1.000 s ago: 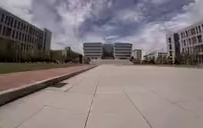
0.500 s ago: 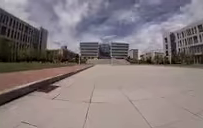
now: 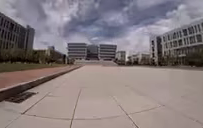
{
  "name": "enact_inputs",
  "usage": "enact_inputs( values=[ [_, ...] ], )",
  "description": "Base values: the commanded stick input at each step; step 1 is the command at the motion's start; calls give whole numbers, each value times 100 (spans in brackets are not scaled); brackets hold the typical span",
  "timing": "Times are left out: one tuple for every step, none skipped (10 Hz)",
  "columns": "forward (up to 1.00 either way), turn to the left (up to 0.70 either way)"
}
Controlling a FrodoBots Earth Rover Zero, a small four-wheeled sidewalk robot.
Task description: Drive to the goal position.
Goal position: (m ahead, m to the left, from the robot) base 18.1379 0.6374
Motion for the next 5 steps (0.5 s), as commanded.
enact_inputs(
  values=[
    [100, 0],
    [100, 1],
    [100, 40],
    [100, 40],
    [100, 40]
  ],
)
